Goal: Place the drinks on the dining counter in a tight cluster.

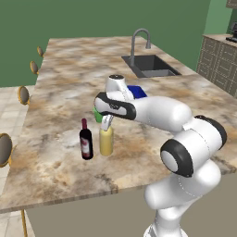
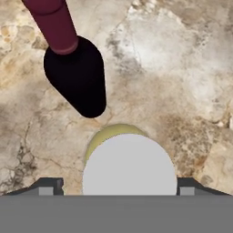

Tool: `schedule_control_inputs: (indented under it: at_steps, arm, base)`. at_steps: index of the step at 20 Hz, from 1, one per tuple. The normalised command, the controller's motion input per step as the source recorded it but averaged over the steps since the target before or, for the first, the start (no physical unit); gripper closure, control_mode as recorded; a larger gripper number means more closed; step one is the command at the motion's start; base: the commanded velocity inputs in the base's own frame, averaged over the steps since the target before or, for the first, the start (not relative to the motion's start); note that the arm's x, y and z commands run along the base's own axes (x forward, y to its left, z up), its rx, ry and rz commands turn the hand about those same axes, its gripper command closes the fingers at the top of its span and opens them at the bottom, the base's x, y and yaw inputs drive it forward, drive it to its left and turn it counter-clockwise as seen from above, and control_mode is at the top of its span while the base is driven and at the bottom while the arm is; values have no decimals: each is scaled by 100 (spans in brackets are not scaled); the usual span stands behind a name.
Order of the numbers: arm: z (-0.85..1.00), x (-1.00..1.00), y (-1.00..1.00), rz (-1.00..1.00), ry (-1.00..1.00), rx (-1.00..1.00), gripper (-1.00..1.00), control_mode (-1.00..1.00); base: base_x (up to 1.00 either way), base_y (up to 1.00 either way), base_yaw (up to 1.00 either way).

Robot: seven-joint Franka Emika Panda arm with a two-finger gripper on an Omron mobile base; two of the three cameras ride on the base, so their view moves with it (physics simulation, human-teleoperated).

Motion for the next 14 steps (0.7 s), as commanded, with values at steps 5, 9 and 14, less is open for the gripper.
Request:
schedule_control_inputs:
  at_steps: [5, 9, 14]
  arm:
    - [0, -2, 0, 0, 0, 0, -100, -100]
    - [11, -1, -1, -1, -1, 1, -100, -100]
    - [33, -3, -8, -7, -7, 3, -100, -100]
  base:
    - [0, 0, 0]
    - [0, 0, 0]
    - [0, 0, 0]
